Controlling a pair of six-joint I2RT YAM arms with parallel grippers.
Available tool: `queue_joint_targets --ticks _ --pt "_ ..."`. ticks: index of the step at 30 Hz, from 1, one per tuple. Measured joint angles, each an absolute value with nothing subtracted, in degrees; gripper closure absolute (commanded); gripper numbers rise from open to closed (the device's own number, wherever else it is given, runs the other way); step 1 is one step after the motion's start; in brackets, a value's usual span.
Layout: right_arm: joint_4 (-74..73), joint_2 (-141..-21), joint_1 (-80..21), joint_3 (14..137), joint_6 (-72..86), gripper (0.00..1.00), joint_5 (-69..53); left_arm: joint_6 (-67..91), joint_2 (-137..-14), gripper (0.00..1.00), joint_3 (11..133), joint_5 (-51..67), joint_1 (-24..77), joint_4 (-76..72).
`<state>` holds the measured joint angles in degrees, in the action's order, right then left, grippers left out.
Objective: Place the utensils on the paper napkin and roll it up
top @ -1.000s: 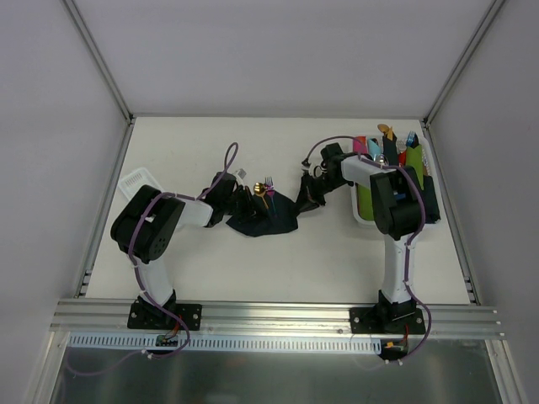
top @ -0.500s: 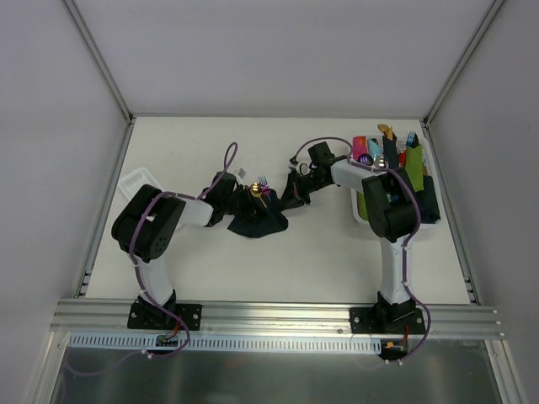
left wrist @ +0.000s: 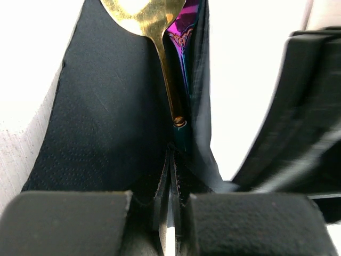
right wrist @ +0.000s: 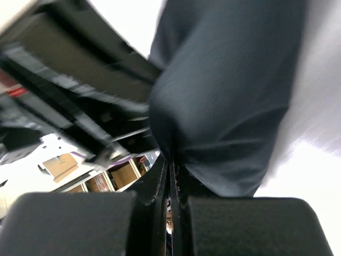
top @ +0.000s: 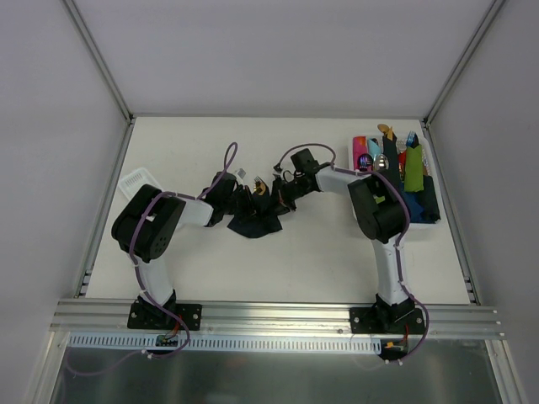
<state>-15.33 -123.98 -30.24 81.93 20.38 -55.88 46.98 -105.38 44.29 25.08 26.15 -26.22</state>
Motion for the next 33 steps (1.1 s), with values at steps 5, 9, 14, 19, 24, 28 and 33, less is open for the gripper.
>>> queue_joint_targets --ticks 5,9,14,19,24,28,33 --pt "-15.1 -126.4 -30.5 81.3 20.6 1.0 -54.5 47.0 -105.4 1.0 44.3 25.1 26.2 -26.2" --pt "-15.0 -127.0 -30.1 80.7 20.5 0.92 -53.3 47.0 -105.4 1.0 44.2 25.1 26.2 -26.2" --pt "-14.9 -127.2 -30.0 80.7 20.4 0.69 -53.7 47.0 -104.7 0.94 43.8 24.4 26.2 -26.1" --pt "-13.8 -127.2 -30.0 81.1 20.0 0.46 -56.8 47.0 -99.9 0.8 41.6 21.3 26.2 -22.3" --pt "-13.5 -127.2 -30.0 81.6 20.0 0.4 -58.9 47.0 -93.1 0.75 41.2 17.1 25.6 -16.4" --pt "-13.5 -127.4 -29.9 81.7 20.1 0.4 -59.3 47.4 -87.2 0.74 40.7 14.7 23.7 -14.3" --pt "-12.6 -128.0 -29.6 81.7 20.9 0.41 -60.7 48.1 -86.1 0.76 41.1 16.3 22.8 -14.3"
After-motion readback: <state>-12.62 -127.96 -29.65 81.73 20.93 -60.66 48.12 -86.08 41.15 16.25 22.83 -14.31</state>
